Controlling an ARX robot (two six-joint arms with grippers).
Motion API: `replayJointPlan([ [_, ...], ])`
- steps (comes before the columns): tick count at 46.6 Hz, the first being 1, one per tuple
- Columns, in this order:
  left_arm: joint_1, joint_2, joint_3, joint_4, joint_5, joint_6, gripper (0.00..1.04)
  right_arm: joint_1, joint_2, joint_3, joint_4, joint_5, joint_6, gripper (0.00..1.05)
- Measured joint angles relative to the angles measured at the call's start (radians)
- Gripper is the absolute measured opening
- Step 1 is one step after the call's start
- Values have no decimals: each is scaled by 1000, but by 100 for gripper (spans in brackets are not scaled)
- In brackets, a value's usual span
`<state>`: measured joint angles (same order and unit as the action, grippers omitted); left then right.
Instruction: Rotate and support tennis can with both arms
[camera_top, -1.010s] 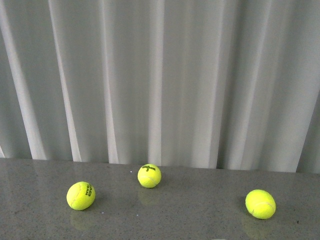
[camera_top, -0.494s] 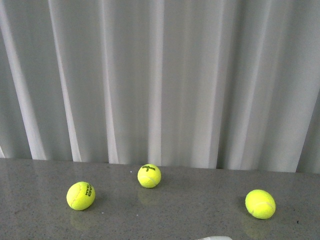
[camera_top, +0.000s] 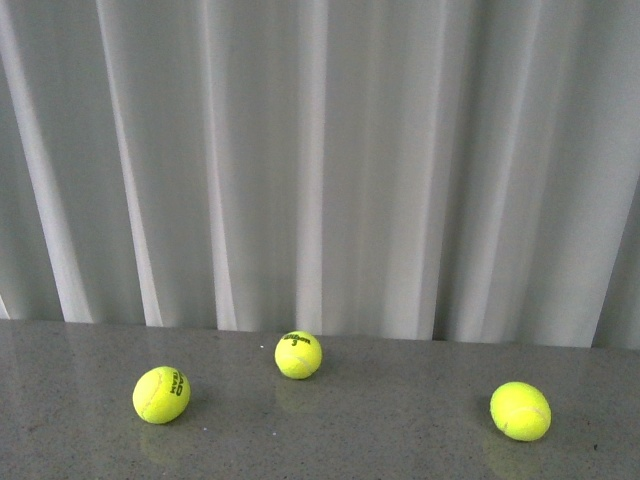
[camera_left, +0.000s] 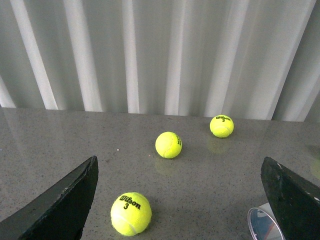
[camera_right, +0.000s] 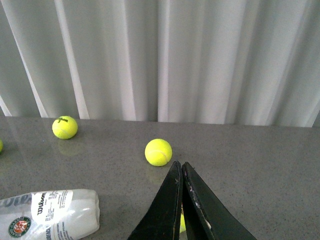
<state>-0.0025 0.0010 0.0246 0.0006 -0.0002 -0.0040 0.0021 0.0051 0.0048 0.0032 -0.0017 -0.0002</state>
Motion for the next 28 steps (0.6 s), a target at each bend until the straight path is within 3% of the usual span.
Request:
replayJointPlan([
  [4,0,1,0,0,0,0,98,0,0,0,-2,0,0,8],
  [23,0,0,0,0,0,0,98,0,-1,0,-2,0,0,98],
  [28,0,0,0,0,0,0,98,0,-1,0,-2,0,0,97],
])
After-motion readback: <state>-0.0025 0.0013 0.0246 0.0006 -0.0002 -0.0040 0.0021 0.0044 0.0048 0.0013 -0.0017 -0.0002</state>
